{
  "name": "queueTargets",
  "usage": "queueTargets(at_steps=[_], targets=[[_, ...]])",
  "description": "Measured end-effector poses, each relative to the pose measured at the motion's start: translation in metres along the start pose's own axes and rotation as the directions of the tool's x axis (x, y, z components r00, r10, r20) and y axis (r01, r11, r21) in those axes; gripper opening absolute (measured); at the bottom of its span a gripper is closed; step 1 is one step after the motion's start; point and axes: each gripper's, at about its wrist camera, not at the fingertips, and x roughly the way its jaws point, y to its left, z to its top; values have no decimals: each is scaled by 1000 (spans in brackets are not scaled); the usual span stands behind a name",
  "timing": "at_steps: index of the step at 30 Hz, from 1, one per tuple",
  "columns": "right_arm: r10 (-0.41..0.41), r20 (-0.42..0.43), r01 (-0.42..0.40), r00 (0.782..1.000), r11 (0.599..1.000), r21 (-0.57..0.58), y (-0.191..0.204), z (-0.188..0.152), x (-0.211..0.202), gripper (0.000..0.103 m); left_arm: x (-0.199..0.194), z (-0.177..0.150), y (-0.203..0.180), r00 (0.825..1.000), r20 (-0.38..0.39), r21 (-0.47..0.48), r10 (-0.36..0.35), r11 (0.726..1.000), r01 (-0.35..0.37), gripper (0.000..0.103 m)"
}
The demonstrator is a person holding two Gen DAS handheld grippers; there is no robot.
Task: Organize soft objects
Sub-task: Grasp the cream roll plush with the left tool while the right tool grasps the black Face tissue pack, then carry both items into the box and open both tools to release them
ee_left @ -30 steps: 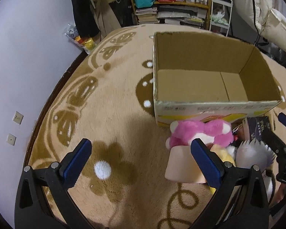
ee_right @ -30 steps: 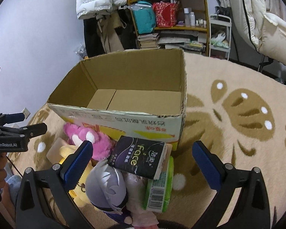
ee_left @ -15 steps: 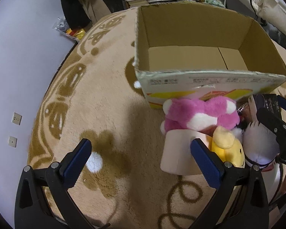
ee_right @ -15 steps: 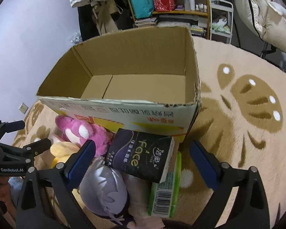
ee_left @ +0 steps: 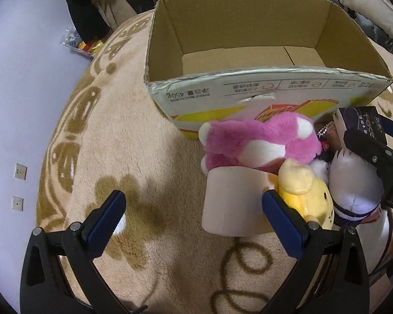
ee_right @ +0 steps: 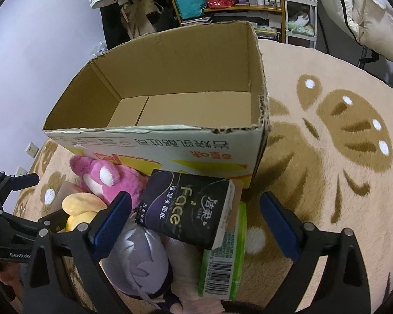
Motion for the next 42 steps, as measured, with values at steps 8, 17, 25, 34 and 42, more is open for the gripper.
queueTargets(at_steps=[8,17,25,34,42], targets=[[-10,7,10,1000,1000,-4,0,-3,-2,102,4,1,5,999,-17,-45,-36,998,35,103],[0,1,0,1000,1000,4,-1,-3,-3,98,3,-2,2,997,-14,-63,-78,995,77,90],[30,1,-30,1000,1000,-4,3,-6,-6,86,2,-5,-5,991,11,-48,-132,990,132,47],[53,6,-53,999,999,8,0,-6,-11,67,-4,-8,-15,990,14,0,-143,990,143,30],[68,12,-69,998,997,27,-4,-8,-15,65,-13,-10,-7,989,34,-26,-141,990,141,23]])
